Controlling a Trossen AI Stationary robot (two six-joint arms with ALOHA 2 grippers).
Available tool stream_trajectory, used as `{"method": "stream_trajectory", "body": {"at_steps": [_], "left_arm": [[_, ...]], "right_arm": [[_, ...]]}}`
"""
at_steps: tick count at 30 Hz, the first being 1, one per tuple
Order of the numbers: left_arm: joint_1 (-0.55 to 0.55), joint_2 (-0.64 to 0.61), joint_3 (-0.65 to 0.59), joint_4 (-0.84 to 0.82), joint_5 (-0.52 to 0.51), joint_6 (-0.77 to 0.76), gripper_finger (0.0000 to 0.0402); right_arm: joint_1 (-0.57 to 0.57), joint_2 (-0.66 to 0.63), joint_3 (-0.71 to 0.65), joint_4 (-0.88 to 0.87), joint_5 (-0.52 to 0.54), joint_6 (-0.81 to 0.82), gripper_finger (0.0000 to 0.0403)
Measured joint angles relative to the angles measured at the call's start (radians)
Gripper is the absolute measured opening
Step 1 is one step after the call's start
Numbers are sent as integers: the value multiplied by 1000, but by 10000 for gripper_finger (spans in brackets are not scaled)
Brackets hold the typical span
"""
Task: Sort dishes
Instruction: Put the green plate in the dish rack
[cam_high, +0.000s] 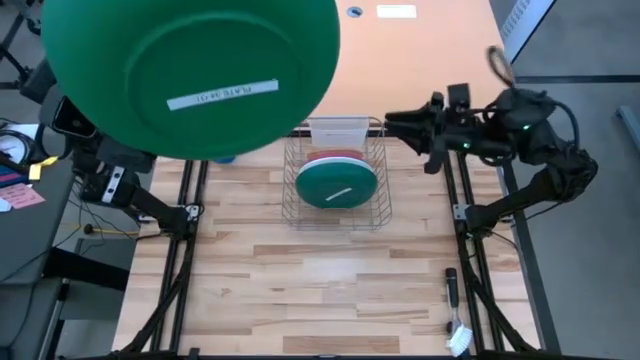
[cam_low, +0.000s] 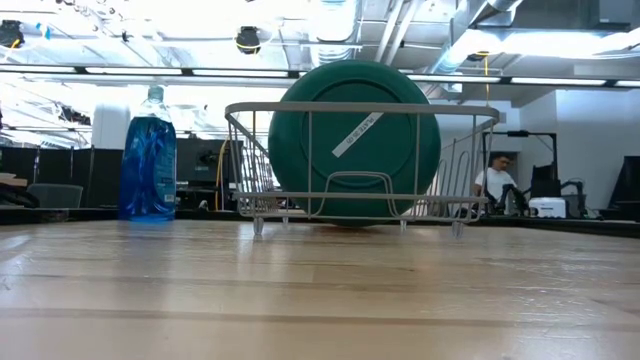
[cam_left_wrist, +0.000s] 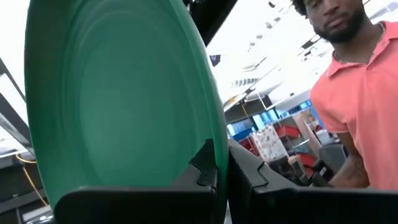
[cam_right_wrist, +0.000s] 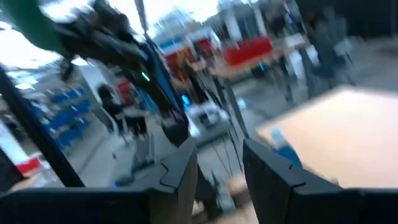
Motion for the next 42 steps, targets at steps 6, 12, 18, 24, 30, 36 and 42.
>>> {"method": "stream_trajectory", "body": {"at_steps": [6, 12, 18, 24, 30, 36, 42], "left_arm": [[0, -2, 0, 6, 0, -5, 0], [40, 20, 1, 6, -3, -70, 0], [54, 63, -2, 68, 13, -152, 0], [70, 61, -15, 94, -23, -164, 0], [86, 70, -48, 113, -30, -213, 0], [100, 78, -70, 176, -73, -266, 0], [114, 84, -123, 166, -138, -314, 0]], "right_arm": [[-13, 18, 0, 275, -191, -140, 131], [-84, 77, 1, 630, -464, 19, 155], [-93, 161, 0, 817, -524, 108, 236], [-92, 231, 0, 1014, -580, 183, 292], [-92, 279, 0, 1098, -580, 227, 297], [-92, 322, 0, 1204, -545, 227, 297], [-92, 326, 0, 1242, -545, 228, 297]]}}
